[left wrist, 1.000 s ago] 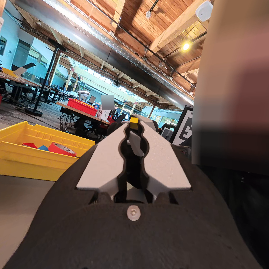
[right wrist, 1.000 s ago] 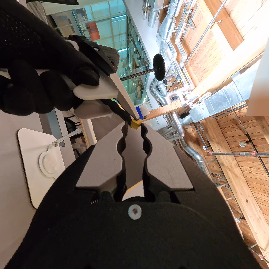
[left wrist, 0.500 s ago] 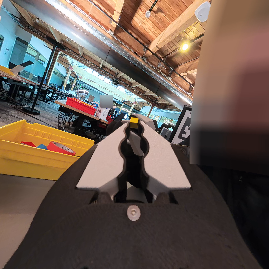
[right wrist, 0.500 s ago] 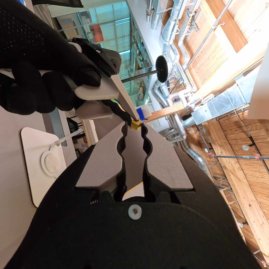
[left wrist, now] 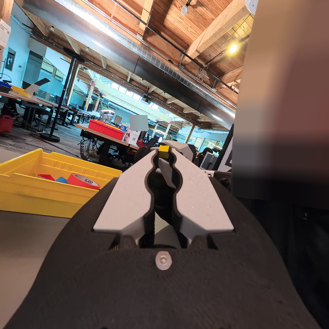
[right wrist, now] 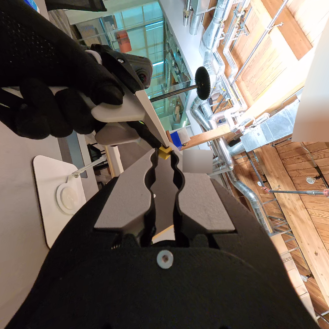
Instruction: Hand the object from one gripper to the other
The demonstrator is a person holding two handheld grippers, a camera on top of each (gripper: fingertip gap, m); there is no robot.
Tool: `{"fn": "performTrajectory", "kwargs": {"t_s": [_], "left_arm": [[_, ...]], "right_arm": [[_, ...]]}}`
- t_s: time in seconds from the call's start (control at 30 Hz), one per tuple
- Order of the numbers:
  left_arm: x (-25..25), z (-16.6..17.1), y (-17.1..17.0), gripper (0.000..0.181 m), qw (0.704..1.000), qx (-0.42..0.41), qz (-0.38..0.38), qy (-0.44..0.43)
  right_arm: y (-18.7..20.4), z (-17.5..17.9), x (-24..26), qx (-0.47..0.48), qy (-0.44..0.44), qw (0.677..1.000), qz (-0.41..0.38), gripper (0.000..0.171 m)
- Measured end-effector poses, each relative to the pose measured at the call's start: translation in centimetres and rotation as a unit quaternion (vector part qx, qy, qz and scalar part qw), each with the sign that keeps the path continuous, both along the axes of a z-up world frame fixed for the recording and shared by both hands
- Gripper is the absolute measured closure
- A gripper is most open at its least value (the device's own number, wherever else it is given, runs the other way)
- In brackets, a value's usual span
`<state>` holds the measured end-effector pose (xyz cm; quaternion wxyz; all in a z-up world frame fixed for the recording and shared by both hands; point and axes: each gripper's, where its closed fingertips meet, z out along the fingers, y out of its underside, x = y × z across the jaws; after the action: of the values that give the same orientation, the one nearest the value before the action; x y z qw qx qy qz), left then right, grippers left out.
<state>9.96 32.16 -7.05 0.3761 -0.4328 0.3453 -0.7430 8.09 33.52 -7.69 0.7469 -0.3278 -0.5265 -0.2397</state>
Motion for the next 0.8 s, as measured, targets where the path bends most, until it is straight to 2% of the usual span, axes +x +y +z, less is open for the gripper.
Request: {"fn": "performTrajectory", "kwargs": {"t_s": [0.17,0.23,0.3,0.37,0.5,0.63,0.73,0.8], "left_arm": [[-0.2,0.1,1.3,0.161,0.999,0.014,0.037,0.01],[-0.4,-0.3,2.0,0.155,0.994,0.055,0.085,0.035],[-0.4,-0.7,2.0,0.155,0.979,0.134,0.134,0.069],[-0.3,-1.3,2.0,0.155,0.939,0.249,0.204,0.117],[-0.3,-1.8,1.3,0.152,0.825,0.444,0.304,0.172],[-0.2,-2.3,1.5,0.146,0.728,0.542,0.359,0.216],[0.1,-2.3,1.2,0.146,0.693,0.576,0.374,0.219],[0.4,-2.6,1.3,0.147,0.65,0.61,0.389,0.231]], "right_arm": [[0.3,-0.2,0.4,-0.024,0.005,1.0,0.004,0.16],[0.6,-0.7,0.5,-0.07,0.016,0.997,0.022,0.16],[0.6,-1.0,0.6,-0.149,0.055,0.985,0.066,0.16],[0.7,-1.6,0.7,-0.261,0.101,0.952,0.121,0.16],[0.5,-1.4,1.4,-0.401,0.182,0.873,0.211,0.16],[0.0,-0.9,1.6,-0.465,0.228,0.811,0.273,0.16],[-0.4,-1.3,1.3,-0.485,0.234,0.79,0.292,0.16],[-0.7,-1.3,1.1,-0.497,0.243,0.774,0.307,0.16]]}}
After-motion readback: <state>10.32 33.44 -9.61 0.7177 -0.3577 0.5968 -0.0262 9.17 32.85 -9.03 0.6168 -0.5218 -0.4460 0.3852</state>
